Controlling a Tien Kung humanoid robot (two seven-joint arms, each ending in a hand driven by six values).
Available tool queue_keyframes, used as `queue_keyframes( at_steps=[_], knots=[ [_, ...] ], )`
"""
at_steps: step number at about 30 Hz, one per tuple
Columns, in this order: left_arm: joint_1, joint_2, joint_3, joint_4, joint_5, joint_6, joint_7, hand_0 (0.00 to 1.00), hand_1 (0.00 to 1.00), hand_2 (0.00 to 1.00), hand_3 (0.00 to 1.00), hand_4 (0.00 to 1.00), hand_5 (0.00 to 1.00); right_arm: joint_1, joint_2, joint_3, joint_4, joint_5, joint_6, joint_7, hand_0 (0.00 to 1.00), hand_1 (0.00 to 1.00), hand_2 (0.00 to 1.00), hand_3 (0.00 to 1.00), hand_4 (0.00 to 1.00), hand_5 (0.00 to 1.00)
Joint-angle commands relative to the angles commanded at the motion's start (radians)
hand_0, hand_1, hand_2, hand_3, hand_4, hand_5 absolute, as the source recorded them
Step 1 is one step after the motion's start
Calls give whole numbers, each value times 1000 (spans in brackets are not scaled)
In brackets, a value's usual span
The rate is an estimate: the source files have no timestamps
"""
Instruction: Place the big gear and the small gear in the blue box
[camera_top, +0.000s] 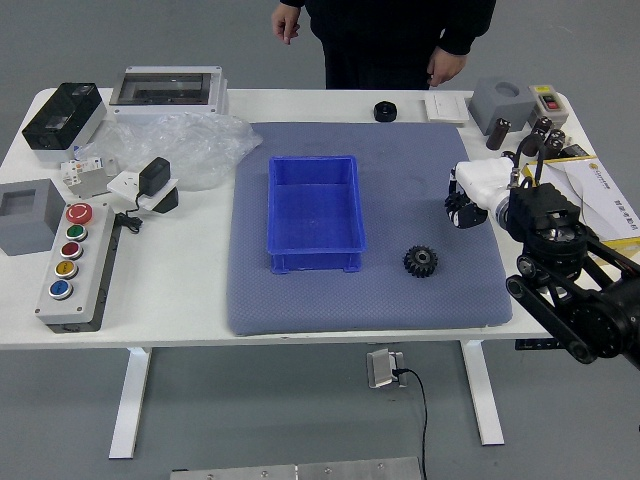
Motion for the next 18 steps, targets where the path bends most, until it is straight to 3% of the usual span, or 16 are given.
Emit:
queue_keyframes(
  at_steps=[6, 12, 18],
  knots=[
    [1, 1, -1, 0, 1, 0, 1, 838, 806, 805, 800, 693, 364, 41, 20, -10, 58, 0, 11, -4, 486, 405, 434, 488, 550, 173],
    [3, 0, -6, 0, 8, -1, 2, 838, 806, 805, 799, 692, 364, 87, 85, -29, 75, 0, 16, -4, 495, 407, 435, 489, 531, 180],
    [4, 1, -9, 0, 15, -2, 3, 838, 805, 805, 799, 692, 364, 125, 163, -50, 46, 0, 12, -1, 498, 409, 434, 490, 524, 178]
  ],
)
